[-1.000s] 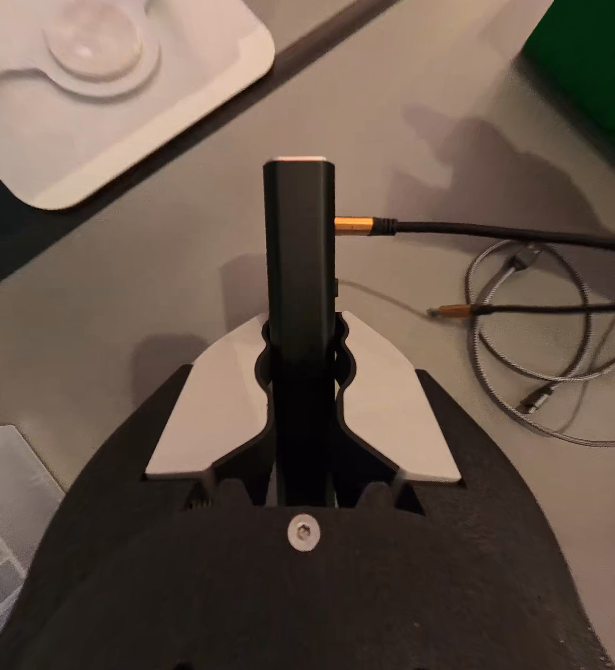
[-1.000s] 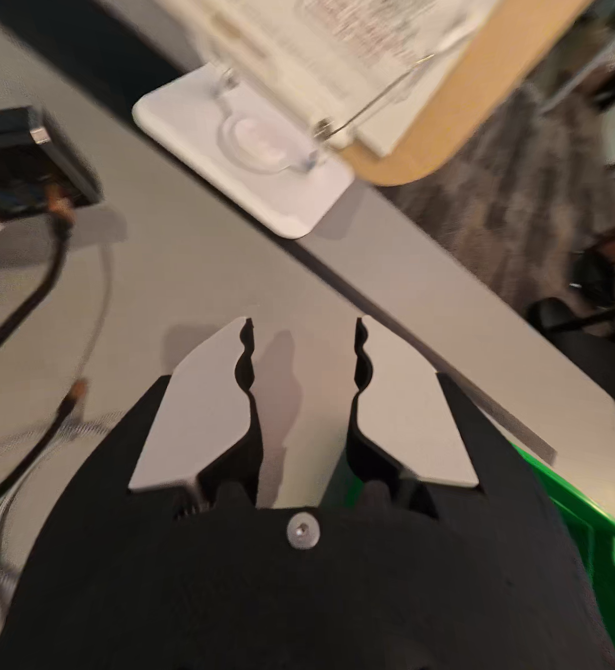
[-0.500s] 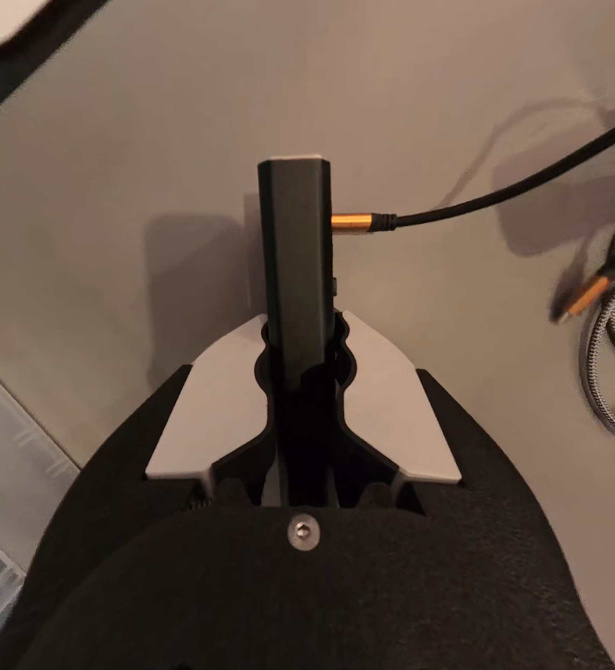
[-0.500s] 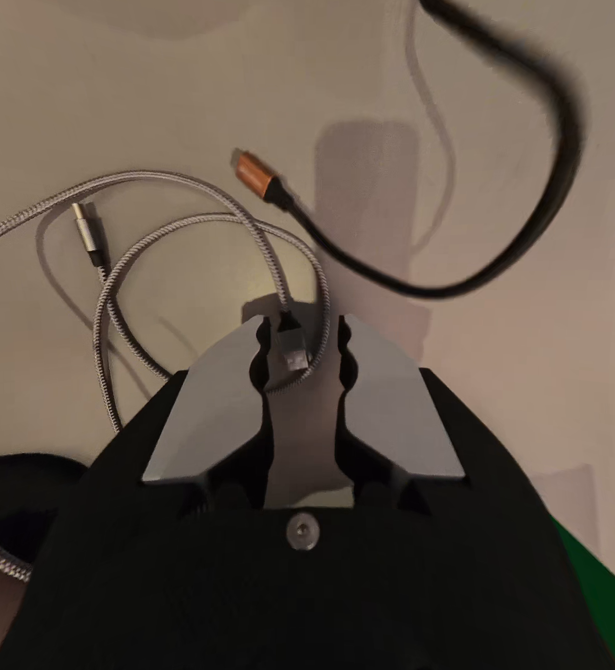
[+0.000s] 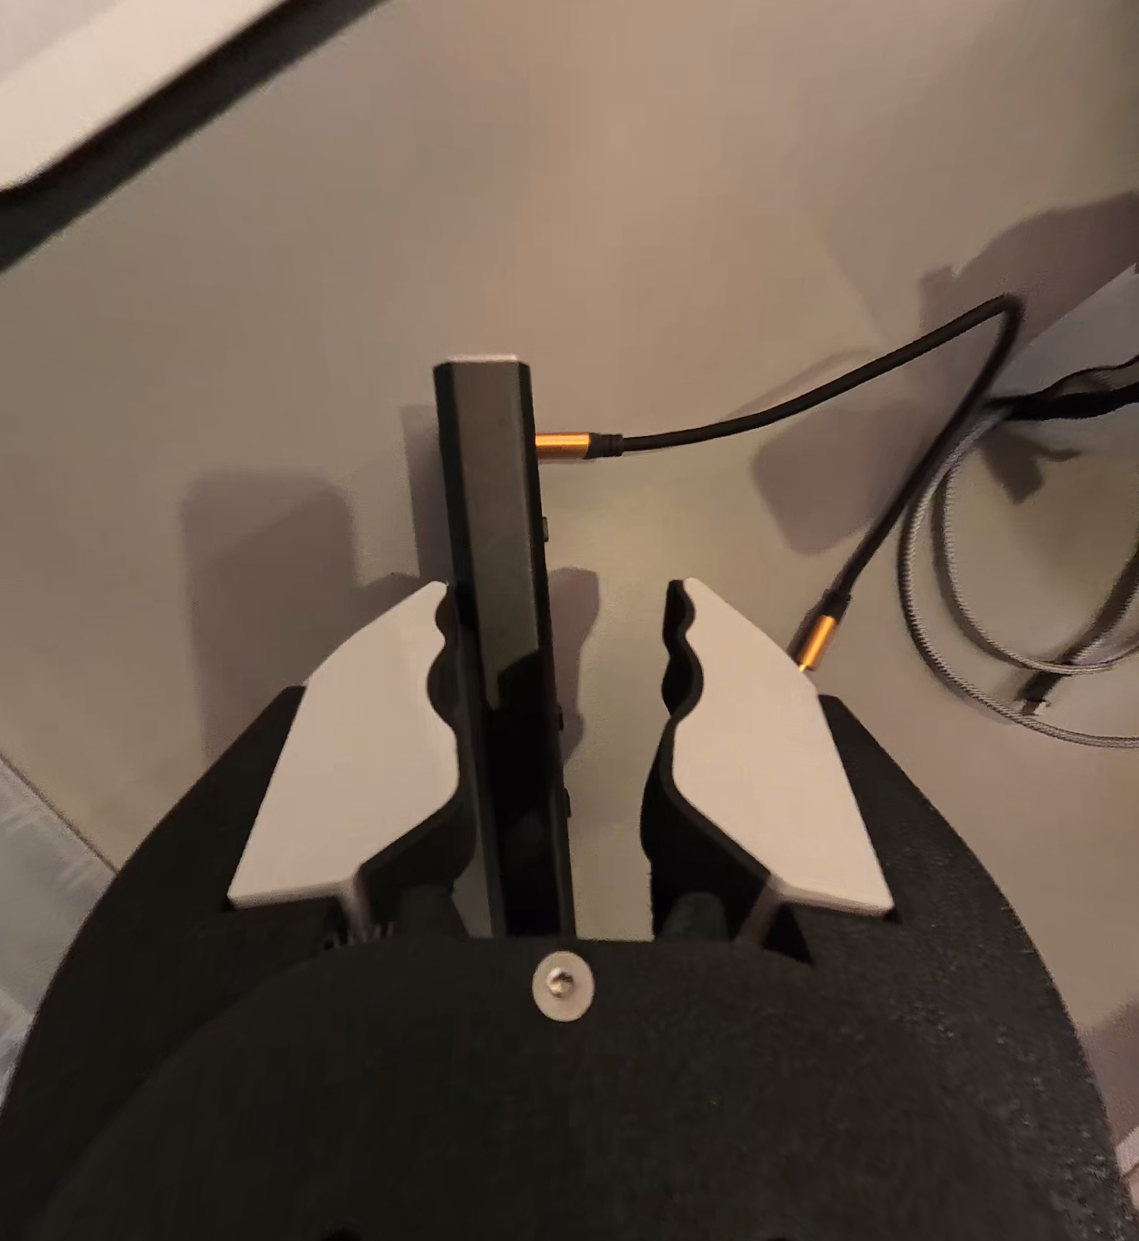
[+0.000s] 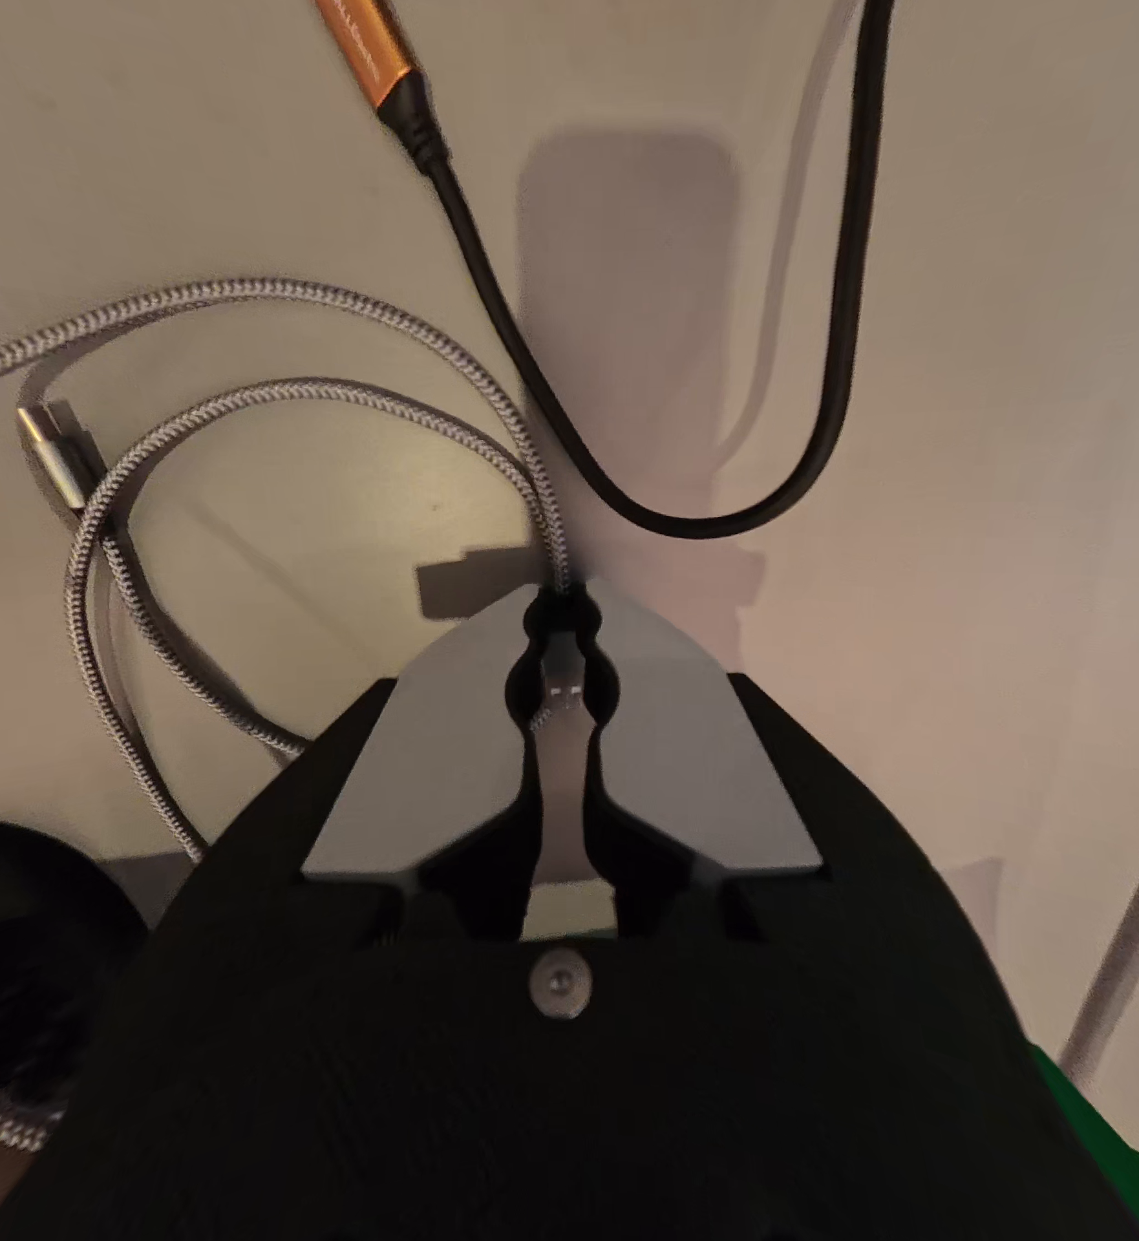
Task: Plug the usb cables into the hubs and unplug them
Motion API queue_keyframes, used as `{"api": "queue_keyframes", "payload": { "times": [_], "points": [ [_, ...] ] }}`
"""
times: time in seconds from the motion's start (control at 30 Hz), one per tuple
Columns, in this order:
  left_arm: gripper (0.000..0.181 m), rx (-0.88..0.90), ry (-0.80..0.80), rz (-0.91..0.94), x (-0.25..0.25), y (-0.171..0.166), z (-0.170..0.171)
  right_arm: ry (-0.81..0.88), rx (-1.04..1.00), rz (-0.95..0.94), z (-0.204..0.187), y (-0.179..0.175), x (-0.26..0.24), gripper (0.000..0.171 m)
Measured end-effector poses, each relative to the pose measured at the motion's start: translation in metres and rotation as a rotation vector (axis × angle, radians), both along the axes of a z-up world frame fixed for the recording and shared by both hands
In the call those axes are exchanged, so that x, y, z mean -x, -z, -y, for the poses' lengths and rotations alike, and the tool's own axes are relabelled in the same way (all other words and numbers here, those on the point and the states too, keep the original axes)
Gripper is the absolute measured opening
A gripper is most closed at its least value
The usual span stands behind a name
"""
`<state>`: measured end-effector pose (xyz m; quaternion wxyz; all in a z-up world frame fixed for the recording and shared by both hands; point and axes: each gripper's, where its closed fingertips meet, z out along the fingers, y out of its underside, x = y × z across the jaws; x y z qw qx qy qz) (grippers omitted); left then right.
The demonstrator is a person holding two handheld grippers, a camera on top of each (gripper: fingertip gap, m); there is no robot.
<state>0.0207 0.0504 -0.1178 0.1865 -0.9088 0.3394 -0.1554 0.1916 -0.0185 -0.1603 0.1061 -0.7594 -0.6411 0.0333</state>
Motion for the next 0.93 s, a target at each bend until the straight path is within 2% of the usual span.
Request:
{"api": "queue_keyframes", "payload": {
  "times": [0.13,0.27,0.37,0.5,0.6,0.7,0.83,0.93],
  "points": [
    [0.058,-0.118,-0.007,0.057,0.003,-0.036,-0.005,-0.029,-0.048,0.001,0.001,-0.014,-0.001,0.008],
    [0.057,-0.247,0.017,0.145,-0.001,-0.078,-0.002,-0.098,-0.165,-0.169,0.006,-0.062,0.017,0.008],
    [0.055,-0.351,0.061,0.224,-0.008,-0.108,0.003,-0.203,-0.284,-0.414,0.02,-0.116,0.042,0.008],
    [0.052,-0.447,0.143,0.421,-0.028,-0.149,0.021,-0.408,-0.434,-0.894,0.057,-0.205,0.072,0.008],
    [0.051,-0.367,0.277,0.672,-0.053,-0.177,0.055,-0.575,-0.412,-1.341,0.1,-0.272,0.071,0.008],
    [0.049,-0.231,0.463,0.972,-0.075,-0.211,0.102,-0.716,-0.285,-1.674,0.133,-0.31,0.052,0.007],
    [0.041,-0.143,0.628,1.251,-0.095,-0.24,0.149,-0.815,-0.176,-1.863,0.15,-0.324,0.041,0.008],
    [0.039,-0.027,0.728,1.359,-0.106,-0.247,0.178,-0.828,-0.132,-1.889,0.153,-0.323,0.047,0.008]
  ]
}}
